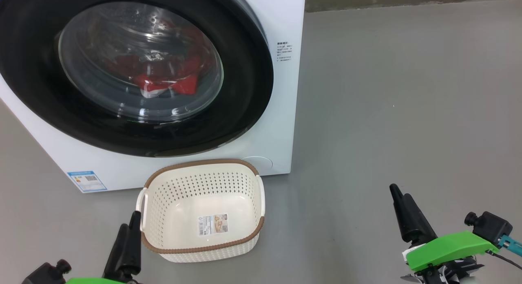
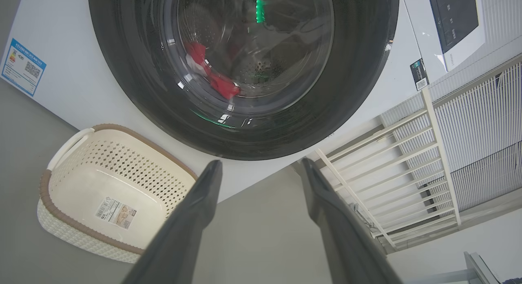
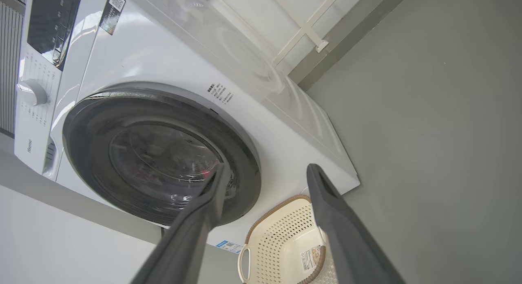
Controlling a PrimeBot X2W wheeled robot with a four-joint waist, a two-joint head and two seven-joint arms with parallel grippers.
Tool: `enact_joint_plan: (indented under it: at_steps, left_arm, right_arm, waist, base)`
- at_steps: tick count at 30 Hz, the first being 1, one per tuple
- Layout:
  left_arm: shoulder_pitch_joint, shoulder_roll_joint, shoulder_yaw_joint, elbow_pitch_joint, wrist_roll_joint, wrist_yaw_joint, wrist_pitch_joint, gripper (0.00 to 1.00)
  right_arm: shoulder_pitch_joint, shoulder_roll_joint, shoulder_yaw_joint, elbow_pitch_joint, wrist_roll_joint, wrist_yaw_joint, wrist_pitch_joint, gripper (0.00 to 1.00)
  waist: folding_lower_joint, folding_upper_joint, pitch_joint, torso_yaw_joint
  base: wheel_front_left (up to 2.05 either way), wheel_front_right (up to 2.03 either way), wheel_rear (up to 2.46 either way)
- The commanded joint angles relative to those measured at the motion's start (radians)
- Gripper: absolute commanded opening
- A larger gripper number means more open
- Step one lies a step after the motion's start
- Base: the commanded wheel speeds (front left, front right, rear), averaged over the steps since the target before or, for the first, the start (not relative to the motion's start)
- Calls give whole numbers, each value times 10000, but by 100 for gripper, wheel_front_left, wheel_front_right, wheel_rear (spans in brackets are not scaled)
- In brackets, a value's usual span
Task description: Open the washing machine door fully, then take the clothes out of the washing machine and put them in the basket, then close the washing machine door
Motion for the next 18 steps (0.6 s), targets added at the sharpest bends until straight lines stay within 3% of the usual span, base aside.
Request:
enact_joint_plan:
  at_steps: [1,18]
  left_arm:
    - [-389,155,169,-363,295,-39,-106,100]
    - [-488,180,189,-731,2282,-49,-605,100]
  right_arm:
    - [-545,-120,190,-332,-323,43,-122,100]
    - [-741,-140,679,-634,-2362,55,-610,100]
  waist:
    - [0,-1,4,2]
    - [0,-1,75,44]
  base:
    - [0,0,0]
    - [0,0,0]
